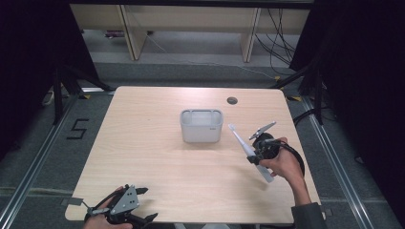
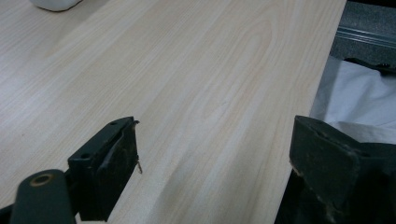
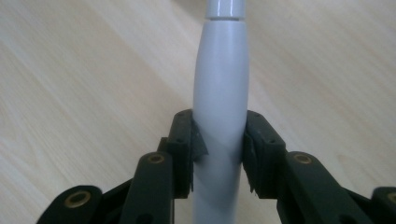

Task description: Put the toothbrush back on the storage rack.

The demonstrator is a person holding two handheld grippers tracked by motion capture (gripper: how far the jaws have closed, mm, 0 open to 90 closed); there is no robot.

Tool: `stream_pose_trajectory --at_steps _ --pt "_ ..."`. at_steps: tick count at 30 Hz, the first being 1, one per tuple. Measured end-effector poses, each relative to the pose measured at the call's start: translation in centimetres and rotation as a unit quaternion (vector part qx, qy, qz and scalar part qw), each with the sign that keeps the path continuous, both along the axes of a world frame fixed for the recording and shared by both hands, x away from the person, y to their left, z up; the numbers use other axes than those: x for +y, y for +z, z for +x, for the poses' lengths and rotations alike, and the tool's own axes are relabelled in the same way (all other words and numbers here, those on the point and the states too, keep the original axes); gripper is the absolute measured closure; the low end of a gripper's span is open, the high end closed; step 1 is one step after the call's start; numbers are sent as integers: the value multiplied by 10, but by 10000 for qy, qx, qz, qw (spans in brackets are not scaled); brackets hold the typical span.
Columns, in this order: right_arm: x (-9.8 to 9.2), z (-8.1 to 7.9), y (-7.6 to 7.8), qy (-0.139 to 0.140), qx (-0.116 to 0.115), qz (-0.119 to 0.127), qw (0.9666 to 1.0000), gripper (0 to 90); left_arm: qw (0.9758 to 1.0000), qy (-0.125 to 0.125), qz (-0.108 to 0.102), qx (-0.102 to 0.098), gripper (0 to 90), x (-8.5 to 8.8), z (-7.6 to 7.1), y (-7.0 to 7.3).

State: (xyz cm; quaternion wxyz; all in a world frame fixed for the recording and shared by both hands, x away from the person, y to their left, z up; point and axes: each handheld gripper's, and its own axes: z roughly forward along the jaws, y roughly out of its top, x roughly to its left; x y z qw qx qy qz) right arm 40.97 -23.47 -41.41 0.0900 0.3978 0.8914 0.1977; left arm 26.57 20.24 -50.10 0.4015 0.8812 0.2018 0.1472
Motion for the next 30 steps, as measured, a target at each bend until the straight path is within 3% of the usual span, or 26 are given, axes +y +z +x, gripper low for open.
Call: stream_pose_trajectory --at_steps 2,4,7,10,12,14,15,17,18,19,20,22,24,25,26,30 --pt "-3 1 4 -92 -184 119 9997 666 10000 5 -6 9 148 0 0 0" --pt "-6 3 7 -148 -367 403 9984 666 10000 4 -43 11 148 0 0 0" --pt "-7 6 9 -187 -623 545 9964 666 10000 15 -8 17 148 0 0 0" --pt "-5 10 10 -323 -905 882 9915 666 10000 11 -37 7 148 0 0 0" --pt "-6 12 10 -236 -993 856 9911 666 10000 0 -57 22 148 0 0 -1" --pt "-5 15 11 -270 -1132 1011 9880 666 10000 56 -51 -46 148 0 1 -1" --pt "-4 17 9 -278 -1319 1081 9850 666 9999 23 -114 26 148 0 0 0" --pt "-3 18 14 -322 -1311 1099 9847 666 10000 -14 -25 -66 148 1 1 1" --pt "-2 20 13 -288 -1437 1207 9818 666 10000 -15 -70 18 148 1 0 2" --pt "1 18 16 -467 -1337 1273 9817 666 10000 -31 -32 5 148 1 0 2" --pt "0 21 16 -365 -1629 1309 9772 666 10000 -25 -41 -14 148 1 0 2" --pt "3 26 17 -526 -1911 1580 9673 666 9999 23 -142 -27 148 0 -1 2" --pt "3 27 17 -539 -1914 1581 9672 666 9999 25 -62 -95 148 0 0 2" --pt "2 30 16 -416 -2079 1498 9657 666 10000 8 -56 -65 148 0 0 2" --pt "6 31 13 -506 -2024 1642 9641 666 10000 -15 -68 -27 148 1 0 3" --pt "7 33 10 -525 -2087 1730 9611 666 9998 39 -169 -11 148 0 -1 3"
